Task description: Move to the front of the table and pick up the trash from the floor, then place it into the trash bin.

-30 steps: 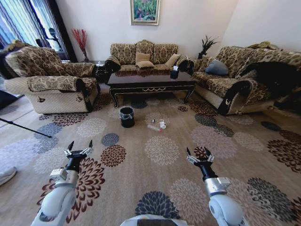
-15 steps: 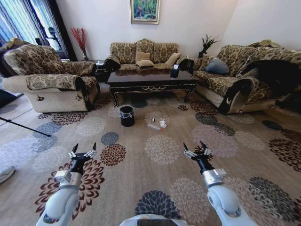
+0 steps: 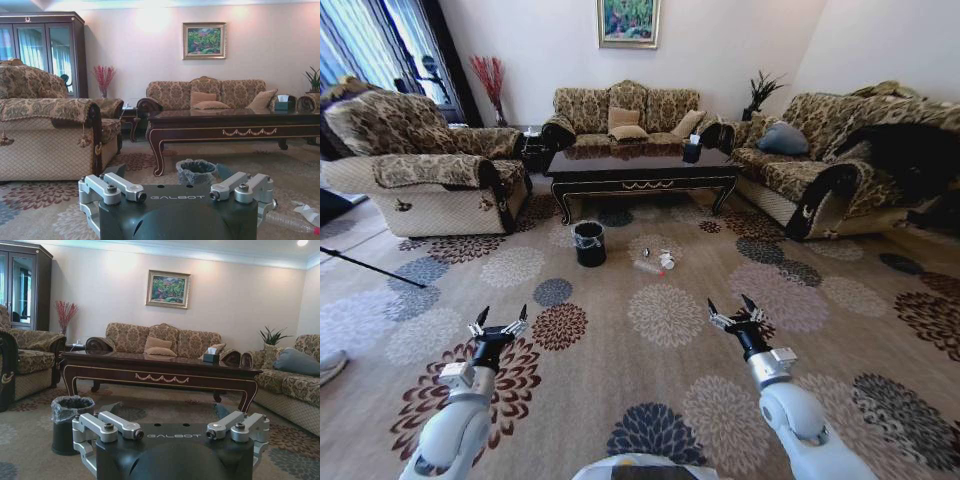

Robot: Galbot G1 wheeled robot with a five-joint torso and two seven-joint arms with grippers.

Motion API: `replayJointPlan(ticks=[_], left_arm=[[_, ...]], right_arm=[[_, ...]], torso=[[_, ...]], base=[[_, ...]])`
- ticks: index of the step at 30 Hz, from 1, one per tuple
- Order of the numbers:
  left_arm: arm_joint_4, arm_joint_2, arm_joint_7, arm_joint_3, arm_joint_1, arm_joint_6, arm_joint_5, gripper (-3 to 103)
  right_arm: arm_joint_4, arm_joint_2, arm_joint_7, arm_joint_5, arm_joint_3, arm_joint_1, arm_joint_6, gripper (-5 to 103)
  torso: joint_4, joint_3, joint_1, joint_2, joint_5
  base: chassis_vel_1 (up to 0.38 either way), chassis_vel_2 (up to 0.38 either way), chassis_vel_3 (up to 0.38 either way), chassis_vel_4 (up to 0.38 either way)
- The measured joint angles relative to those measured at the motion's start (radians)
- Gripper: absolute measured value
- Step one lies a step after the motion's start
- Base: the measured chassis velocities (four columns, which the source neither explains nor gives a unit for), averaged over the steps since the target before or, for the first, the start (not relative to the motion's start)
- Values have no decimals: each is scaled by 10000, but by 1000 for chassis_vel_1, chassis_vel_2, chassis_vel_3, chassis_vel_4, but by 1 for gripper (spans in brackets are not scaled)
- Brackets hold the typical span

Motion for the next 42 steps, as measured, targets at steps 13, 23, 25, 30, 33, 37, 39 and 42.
replayJointPlan(ticks=[13,23,25,30,33,37,39,42], left_arm=[[-36,-11,-105,-42,48,-41,-18,100],[-51,33,-176,-53,16,-88,-67,100],[-49,22,-175,-8,-5,-78,-53,100],[-50,12,-175,83,-68,-22,-30,100],[-29,11,-175,141,-107,-10,-3,100],[-16,-10,-175,182,-120,-8,40,100],[-48,-31,-169,120,-46,-32,70,100],[-126,-39,-113,-32,111,-117,53,100]], right_arm=[[205,248,-38,-240,178,-397,117,100],[185,395,-95,-421,298,-688,306,100],[183,392,-41,-349,228,-527,236,100],[97,234,54,-87,103,-218,73,100],[67,99,88,42,41,-66,-16,100],[52,-24,129,141,-12,93,-110,100],[76,-16,147,151,-2,83,-137,100],[195,90,144,78,92,-107,-129,100]], torso=[[2,-318,-180,-499,0],[1,-616,-319,-933,0],[2,-677,-342,-1019,0],[1,-826,-400,-1225,0],[-1,-894,-428,-1324,1],[2,-977,-464,-1444,0],[-1,-1056,-500,-1558,0],[0,-1112,-523,-1635,2]], base=[[0,0,0,0],[0,0,0,0],[0,0,0,0],[0,0,0,0],[0,0,0,0],[0,0,0,0],[0,0,0,0],[0,0,0,0]])
